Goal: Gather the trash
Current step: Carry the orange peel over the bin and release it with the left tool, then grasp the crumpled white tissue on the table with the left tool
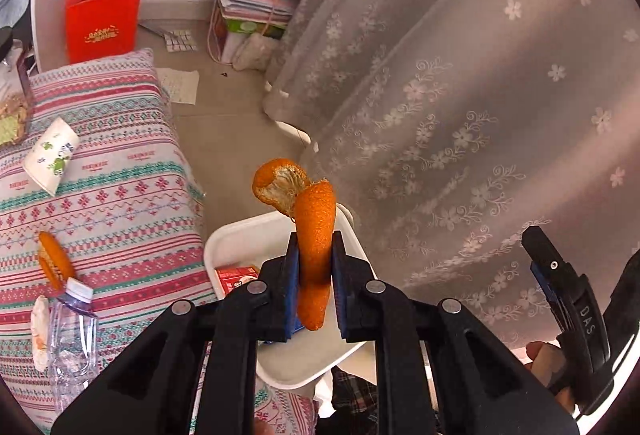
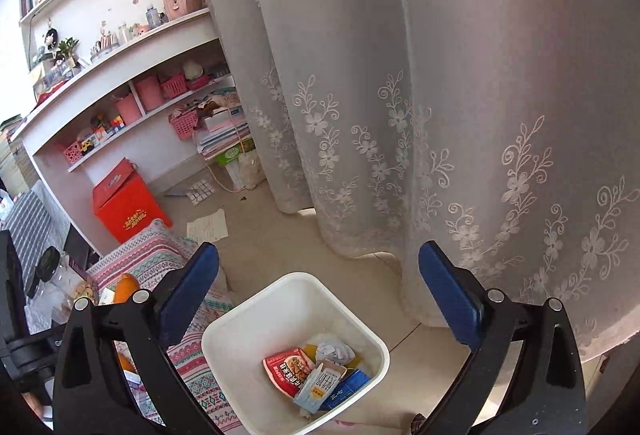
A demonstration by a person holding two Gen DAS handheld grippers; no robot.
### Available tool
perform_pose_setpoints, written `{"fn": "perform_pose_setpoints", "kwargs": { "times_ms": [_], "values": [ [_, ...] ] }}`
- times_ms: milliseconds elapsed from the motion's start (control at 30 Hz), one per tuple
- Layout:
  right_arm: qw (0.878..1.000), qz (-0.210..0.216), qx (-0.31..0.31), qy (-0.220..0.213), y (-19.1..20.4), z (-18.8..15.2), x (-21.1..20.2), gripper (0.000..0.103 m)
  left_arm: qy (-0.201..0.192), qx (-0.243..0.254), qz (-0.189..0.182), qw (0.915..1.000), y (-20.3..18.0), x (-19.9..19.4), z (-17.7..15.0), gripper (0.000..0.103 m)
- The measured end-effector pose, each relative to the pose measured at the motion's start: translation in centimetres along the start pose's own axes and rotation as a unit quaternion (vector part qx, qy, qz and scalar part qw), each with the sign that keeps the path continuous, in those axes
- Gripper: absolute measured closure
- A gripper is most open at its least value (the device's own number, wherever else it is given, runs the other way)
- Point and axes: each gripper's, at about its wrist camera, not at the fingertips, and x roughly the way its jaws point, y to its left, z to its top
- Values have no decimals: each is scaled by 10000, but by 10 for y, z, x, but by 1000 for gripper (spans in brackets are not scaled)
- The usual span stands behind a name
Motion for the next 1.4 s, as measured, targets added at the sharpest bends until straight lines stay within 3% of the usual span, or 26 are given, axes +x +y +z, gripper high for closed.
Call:
{"fn": "perform_pose_setpoints", "kwargs": {
  "times_ms": [200,267,333,433,567,767,967,1100,1300,1400],
  "values": [
    [10000,-26,83,35,-4,1,1,7,335,132,-194,9992,-11,20,-1,78],
    [9999,-1,74,76,-2,2,2,7,320,170,-201,9991,-7,16,-4,54],
    [9999,39,25,115,2,0,4,7,251,145,-48,9996,2,7,-6,48],
    [9995,177,-80,232,10,-1,5,7,231,107,210,9995,24,-13,-11,47],
    [9979,398,-307,401,25,-6,7,7,333,94,1129,9930,80,-45,-16,46],
    [9933,685,-637,682,53,-15,12,7,643,-809,2307,9675,185,-76,-26,46],
    [9886,831,-976,787,79,-23,12,7,870,-1638,2394,9530,234,-60,-48,47],
    [9868,889,-1069,836,88,-25,13,7,1183,-1688,2725,9398,242,-43,-61,47],
    [9838,947,-1202,939,94,-28,14,7,1402,-1761,2770,9341,257,-37,-77,50],
    [9826,977,-1225,994,97,-30,16,7,1481,-1838,2631,9354,260,-30,-82,51]
  ]
}}
